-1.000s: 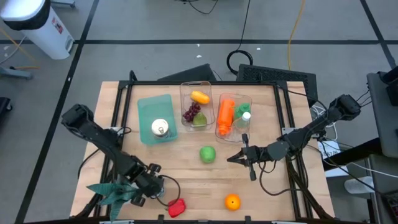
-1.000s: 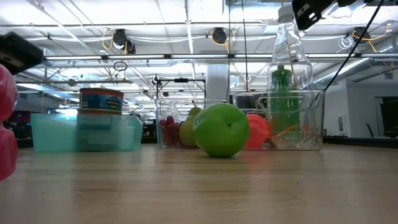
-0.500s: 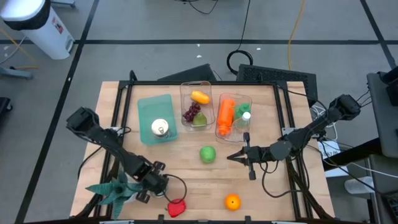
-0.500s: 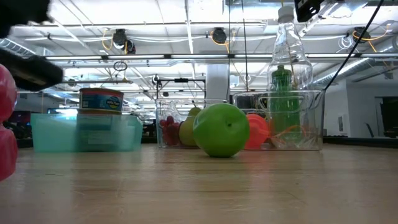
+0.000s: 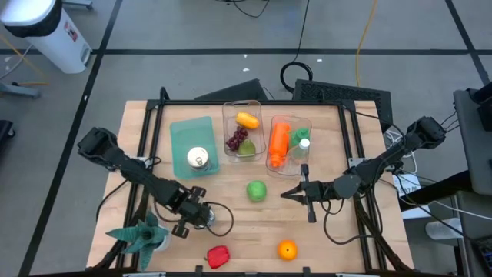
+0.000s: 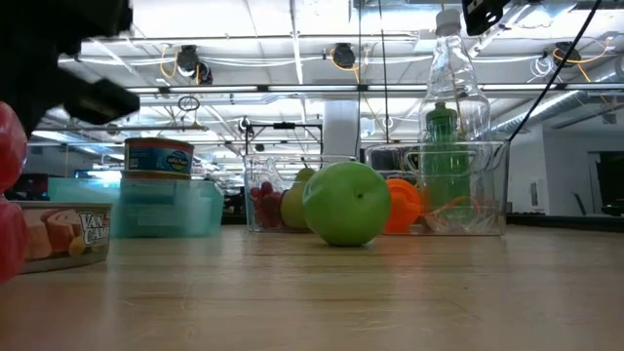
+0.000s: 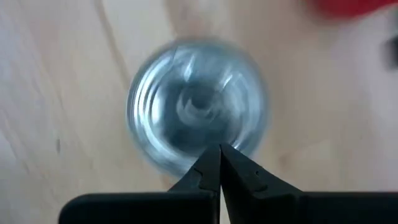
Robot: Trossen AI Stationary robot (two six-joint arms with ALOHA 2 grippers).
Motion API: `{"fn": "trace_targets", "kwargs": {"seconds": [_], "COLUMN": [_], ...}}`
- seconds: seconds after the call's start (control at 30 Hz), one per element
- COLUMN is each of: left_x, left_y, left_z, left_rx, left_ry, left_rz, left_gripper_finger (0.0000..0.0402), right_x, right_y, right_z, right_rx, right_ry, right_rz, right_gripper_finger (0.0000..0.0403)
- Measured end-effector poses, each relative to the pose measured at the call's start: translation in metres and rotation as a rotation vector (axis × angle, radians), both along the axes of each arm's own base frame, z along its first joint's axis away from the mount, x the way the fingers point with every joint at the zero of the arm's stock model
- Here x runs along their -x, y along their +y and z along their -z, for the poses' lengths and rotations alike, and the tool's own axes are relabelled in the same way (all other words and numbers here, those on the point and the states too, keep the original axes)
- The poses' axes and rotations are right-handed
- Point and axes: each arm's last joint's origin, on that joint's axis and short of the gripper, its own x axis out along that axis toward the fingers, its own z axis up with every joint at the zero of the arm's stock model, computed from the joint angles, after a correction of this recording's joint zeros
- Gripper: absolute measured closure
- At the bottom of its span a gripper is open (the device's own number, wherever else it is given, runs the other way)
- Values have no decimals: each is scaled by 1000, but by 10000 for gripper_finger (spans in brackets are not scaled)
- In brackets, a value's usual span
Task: Pick & Place Food Item
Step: Adjust the green tuna can, then put the green apple into the left transparent bin
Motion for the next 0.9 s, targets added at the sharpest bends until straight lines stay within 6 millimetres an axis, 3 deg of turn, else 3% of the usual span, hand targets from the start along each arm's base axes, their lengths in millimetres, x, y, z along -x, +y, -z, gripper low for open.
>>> {"fn": "trace_targets", "kwargs": {"seconds": [0.27,0.4,0.5,0.67,0.9], "left_x": [20,49,70,96,121], "left_y": [10,18,32,61,84], "left_z": [-57,-99,-127,-116,-69], "left_rx": [132,69,57,67,58], "left_ry": [-227,-506,-749,-981,-1128], "left_rz": [75,191,166,-22,-177], "left_gripper_finger": [394,397,399,396,396], "right_x": [0,0,-1,-6,-20], "right_y": [0,0,1,3,5], "right_z": [-1,0,2,2,-7], "right_rx": [0,2,13,31,-32], "right_ry": [-5,-1,4,-34,-53], "right_rz": [1,-3,-3,-6,23], "right_gripper_finger": [402,396,390,390,400]}}
